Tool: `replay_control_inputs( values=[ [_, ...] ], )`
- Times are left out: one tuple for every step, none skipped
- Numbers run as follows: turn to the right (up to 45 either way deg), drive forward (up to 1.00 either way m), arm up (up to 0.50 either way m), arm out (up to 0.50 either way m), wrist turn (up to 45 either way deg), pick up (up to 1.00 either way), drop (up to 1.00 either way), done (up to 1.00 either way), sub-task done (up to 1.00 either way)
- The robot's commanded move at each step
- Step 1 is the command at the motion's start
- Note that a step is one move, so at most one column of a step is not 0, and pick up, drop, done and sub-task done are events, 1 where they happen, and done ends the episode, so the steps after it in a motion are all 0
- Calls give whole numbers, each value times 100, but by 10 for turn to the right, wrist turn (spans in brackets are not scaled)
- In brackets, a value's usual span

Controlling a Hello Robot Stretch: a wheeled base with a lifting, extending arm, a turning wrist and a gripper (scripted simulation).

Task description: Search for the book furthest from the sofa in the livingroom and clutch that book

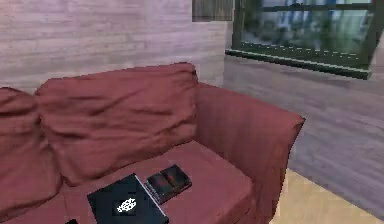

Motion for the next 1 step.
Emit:
replay_control_inputs(
  values=[
    [450, 0, 0, 0, 0, 0, 0, 0, 0]
  ],
)
